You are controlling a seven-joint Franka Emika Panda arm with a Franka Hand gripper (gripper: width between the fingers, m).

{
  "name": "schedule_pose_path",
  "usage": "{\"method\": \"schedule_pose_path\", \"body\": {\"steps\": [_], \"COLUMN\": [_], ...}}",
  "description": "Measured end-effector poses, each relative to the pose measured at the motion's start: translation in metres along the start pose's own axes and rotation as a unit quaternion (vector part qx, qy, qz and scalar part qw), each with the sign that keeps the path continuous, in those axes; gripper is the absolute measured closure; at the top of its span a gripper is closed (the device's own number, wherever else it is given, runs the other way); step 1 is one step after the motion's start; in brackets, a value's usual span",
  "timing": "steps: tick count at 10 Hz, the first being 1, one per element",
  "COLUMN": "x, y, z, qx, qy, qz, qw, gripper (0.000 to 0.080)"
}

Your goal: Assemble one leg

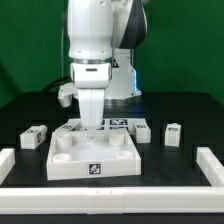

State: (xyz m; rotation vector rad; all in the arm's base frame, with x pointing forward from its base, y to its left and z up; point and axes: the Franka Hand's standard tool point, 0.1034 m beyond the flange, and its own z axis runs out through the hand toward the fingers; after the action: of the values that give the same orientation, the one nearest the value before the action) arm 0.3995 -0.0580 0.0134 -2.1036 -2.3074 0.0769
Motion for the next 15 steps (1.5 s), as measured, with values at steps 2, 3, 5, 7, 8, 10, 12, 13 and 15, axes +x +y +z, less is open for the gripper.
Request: {"method": "schedule_pose_path", "body": {"steps": [2, 3, 5, 7, 8, 10, 12, 13, 15], "x": [0.004, 0.003, -0.002, -0.001, -0.001, -0.002, -0.002, -0.002, -0.002], "y": [0.01, 0.012, 0.013, 0.013, 0.012, 0.013, 0.015, 0.016, 0.016], "z": [0.004, 0.005, 0.005, 0.005, 0.005, 0.005, 0.004, 0.004, 0.004], "qx": [0.001, 0.004, 0.003, 0.003, 0.004, 0.002, -0.003, -0.004, -0.004], "qy": [0.0, 0.0, 0.0, 0.0, 0.0, 0.0, 0.0, 0.0, 0.0], "qz": [-0.011, -0.011, -0.004, -0.005, -0.004, -0.004, -0.004, -0.004, -0.004], "qw": [1.0, 1.0, 1.0, 1.0, 1.0, 1.0, 1.0, 1.0, 1.0], "gripper": [0.015, 0.015, 0.015, 0.0422, 0.0592, 0.073, 0.0739, 0.0739, 0.0739]}}
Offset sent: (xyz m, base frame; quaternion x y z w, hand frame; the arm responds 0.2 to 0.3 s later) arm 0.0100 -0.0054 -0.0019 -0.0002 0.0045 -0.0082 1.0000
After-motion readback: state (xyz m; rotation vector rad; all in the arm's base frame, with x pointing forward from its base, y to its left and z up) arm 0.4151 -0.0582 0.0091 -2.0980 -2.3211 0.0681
